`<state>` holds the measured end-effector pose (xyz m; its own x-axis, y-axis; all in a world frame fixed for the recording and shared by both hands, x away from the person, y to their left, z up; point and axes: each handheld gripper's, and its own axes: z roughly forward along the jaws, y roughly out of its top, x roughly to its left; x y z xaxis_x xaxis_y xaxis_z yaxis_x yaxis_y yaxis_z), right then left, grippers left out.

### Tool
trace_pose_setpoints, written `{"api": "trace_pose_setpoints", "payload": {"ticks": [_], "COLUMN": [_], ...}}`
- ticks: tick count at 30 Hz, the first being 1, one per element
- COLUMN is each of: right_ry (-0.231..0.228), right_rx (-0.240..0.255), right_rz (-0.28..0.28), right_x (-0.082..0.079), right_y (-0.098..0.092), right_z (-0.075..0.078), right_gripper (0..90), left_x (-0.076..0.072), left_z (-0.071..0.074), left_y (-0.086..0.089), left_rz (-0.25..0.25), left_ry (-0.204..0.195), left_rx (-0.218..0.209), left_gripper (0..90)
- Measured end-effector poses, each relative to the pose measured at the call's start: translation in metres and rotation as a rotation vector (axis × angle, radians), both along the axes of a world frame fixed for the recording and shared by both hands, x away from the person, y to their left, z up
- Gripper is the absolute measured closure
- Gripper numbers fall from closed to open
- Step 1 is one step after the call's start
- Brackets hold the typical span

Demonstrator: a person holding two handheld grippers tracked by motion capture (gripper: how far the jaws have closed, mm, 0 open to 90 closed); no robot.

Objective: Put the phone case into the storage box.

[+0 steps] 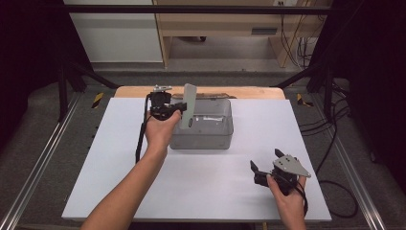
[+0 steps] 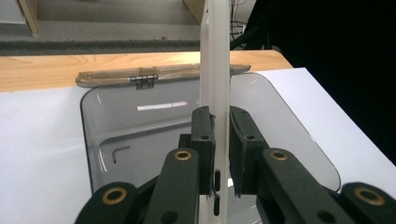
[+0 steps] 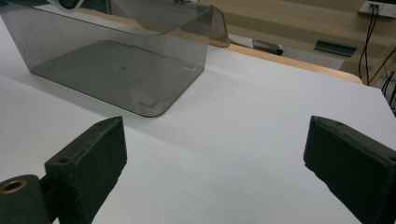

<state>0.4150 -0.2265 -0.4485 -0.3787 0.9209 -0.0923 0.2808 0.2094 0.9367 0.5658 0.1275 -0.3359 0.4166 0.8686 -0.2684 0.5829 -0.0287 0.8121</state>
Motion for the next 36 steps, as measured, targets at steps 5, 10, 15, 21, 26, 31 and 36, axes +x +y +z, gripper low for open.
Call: {"api": "trace_pose_setpoints", "payload": {"ticks": [5,10,15,21,26,31,36], "right_ry": [0.002,0.004,0.005,0.012,0.018,0.023,0.03], "right_rx": [0.007,0.014,0.018,0.021,0.023,0.022,0.024], "right_rz": [0.004,0.007,0.008,0.009,0.011,0.013,0.014], "right_x": [0.0,0.0,0.0,0.0,0.0,0.001,0.001], "right_y": [0.0,-0.001,-0.001,-0.001,-0.001,-0.001,-0.001], "right_z": [0.0,0.0,0.0,0.0,-0.001,-0.001,-0.002], "right_gripper": [6.3,6.3,6.3,6.2,6.2,6.2,6.2], "left_x": [0.002,0.005,0.009,0.012,0.013,0.015,0.017], "left_z": [-0.009,-0.016,-0.021,-0.027,-0.033,-0.038,-0.042], "left_y": [-0.004,-0.004,-0.005,-0.005,-0.002,0.001,0.001], "left_rz": [0.0,0.007,0.012,0.017,0.021,0.031,0.027], "left_ry": [0.021,0.041,0.053,0.067,0.084,0.11,0.139], "left_rx": [-0.002,-0.003,0.002,0.009,0.013,0.01,0.016], "left_gripper": [81.2,81.2,81.2,81.2,81.2,81.2,81.2]}}
